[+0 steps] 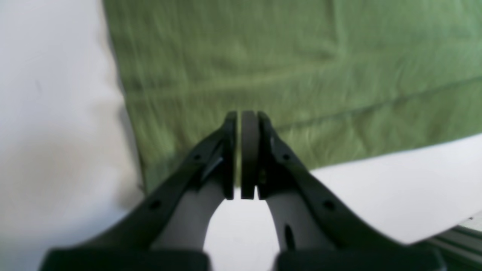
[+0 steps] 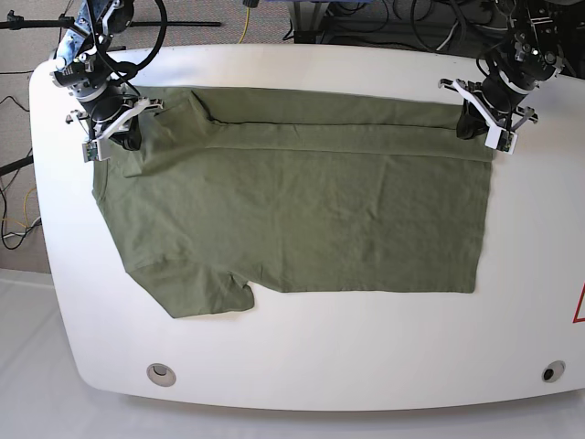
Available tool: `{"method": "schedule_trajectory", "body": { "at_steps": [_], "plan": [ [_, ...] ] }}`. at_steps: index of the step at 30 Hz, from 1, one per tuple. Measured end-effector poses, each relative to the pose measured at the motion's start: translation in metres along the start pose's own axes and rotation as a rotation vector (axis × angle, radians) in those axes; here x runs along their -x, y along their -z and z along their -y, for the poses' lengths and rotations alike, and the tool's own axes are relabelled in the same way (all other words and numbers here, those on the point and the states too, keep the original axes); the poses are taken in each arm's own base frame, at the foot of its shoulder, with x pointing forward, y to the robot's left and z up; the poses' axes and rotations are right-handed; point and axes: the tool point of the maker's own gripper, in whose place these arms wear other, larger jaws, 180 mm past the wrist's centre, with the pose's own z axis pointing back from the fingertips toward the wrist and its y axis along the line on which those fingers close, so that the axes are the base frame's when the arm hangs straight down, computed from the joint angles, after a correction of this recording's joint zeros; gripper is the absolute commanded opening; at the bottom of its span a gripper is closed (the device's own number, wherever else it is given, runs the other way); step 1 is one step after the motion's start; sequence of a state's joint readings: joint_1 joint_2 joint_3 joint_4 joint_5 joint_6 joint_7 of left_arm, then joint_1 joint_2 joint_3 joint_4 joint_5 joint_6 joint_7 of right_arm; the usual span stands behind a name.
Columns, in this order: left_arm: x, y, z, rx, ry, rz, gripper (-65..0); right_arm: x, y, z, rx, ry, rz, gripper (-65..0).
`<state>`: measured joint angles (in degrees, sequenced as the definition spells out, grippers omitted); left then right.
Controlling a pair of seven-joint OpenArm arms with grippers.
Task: Fold the T-shirt properly
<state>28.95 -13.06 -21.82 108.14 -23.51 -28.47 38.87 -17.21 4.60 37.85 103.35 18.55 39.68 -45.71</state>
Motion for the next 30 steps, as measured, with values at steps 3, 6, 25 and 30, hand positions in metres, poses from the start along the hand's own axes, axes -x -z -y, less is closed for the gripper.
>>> {"method": "schedule_trajectory", "body": {
  "at_steps": [3,6,25,30],
  "plan": [
    [0.006,0.002,-0.002,-0.003,-0.008,-0.012,-65.0,-0.001,0.0,0.0,0.003,-0.001,0.007,-65.0],
    [0.005,0.003,-0.002,-0.011,-0.012,-0.003,-65.0,-0.004,0.002,0.001,0.022,-0.039,0.02,-65.0],
    [-0.03,0.007,-0.009,-0.055,-0.001,0.089,-65.0,-0.019,0.03,-0.037,-0.091,-0.166,0.055,-65.0],
    [-0.018,0.007,-0.011,-0.047,0.003,0.039,-65.0,-0.016,0.027,-0.023,-0.047,-0.162,0.037,-65.0]
  ]
}}
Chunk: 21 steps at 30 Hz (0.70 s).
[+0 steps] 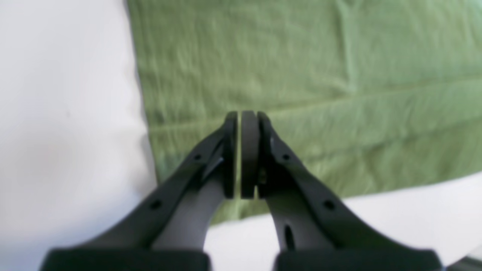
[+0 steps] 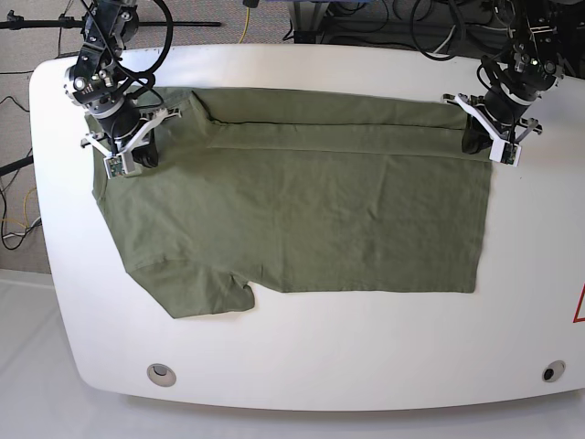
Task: Fold the T-shirt properly
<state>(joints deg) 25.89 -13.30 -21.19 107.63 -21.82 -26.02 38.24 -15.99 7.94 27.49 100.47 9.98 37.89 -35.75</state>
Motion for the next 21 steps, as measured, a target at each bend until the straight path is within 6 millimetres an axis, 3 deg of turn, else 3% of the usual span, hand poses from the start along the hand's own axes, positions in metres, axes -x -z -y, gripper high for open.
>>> {"method": "schedule_trajectory", "body": {
  "at_steps": [10,21],
  "plan": [
    [0.007,0.002,-0.001,0.015,-0.01,-0.014,-65.0,0.005,0.001,-0.006,-0.008,0.015,-0.043,-65.0],
    [0.053,0.015,-0.003,0.028,-0.082,-0.114,-65.0,0.015,0.0,0.001,0.0,0.012,-0.083,-65.0]
  ]
}}
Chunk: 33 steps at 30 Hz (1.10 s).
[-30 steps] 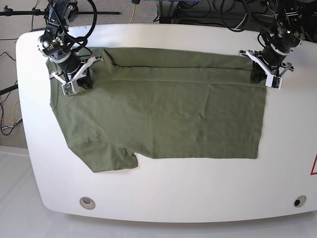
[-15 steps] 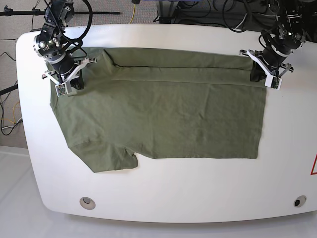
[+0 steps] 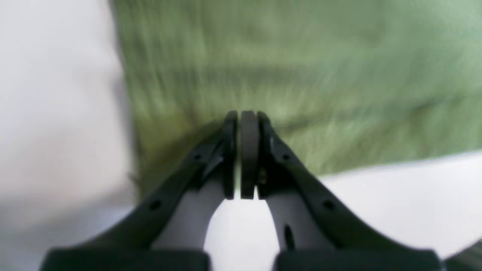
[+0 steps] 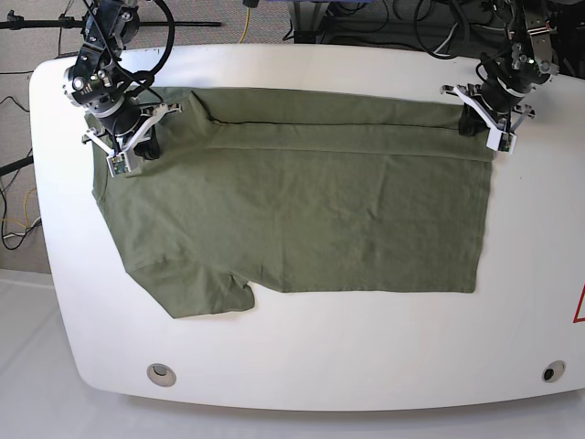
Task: Fold the T-shirt properly
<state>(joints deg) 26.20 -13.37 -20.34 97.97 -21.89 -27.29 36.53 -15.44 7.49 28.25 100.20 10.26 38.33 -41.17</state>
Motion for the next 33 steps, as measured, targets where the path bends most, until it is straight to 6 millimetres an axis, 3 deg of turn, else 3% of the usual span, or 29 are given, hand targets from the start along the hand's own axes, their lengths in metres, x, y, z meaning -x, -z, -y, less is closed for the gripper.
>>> {"method": "schedule_trajectory", "body": {
  "at_steps": [13,33],
  "plan": [
    [0.001,0.011,0.0,0.021,-0.05,0.032,-65.0,0.025,0.011,0.001,-0.029,0.066,-0.006,-65.0],
    [0.005,0.015,0.009,0.048,-0.072,0.052,-65.0,0.042,-0.009,-0.011,-0.033,0.024,-0.063,-65.0]
  ]
}}
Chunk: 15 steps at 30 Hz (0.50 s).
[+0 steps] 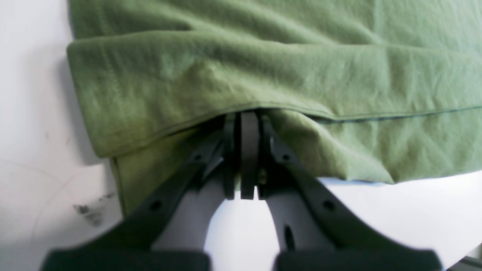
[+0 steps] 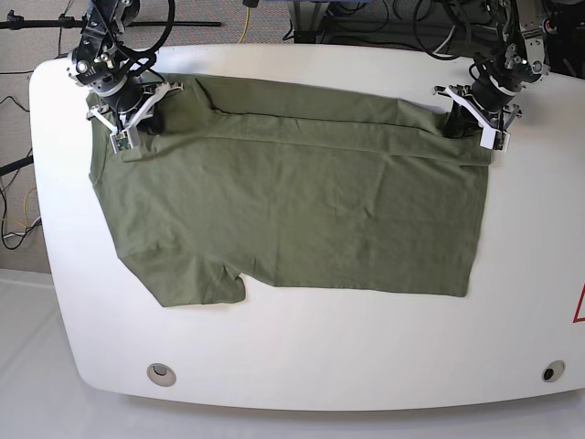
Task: Fold the T-shirt properly
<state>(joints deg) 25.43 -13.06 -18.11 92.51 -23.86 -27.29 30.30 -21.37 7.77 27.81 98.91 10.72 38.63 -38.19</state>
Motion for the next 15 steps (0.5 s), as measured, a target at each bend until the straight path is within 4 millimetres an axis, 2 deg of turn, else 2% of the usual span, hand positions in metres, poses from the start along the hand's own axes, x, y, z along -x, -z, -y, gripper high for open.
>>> {"method": "schedule_trajectory", "body": {
  "at_steps": [5,15],
  "plan": [
    [0.0,-0.005,0.003,-0.009,0.028,-0.028,-65.0,0.003,-0.002,-0.001,0.0,-0.011,-0.021,-65.0],
    [-0.005,-0.016,0.002,-0.036,0.108,-0.077,-64.9,-0.005,-0.001,0.003,0.01,-0.024,-0.009,-65.0]
  ]
}}
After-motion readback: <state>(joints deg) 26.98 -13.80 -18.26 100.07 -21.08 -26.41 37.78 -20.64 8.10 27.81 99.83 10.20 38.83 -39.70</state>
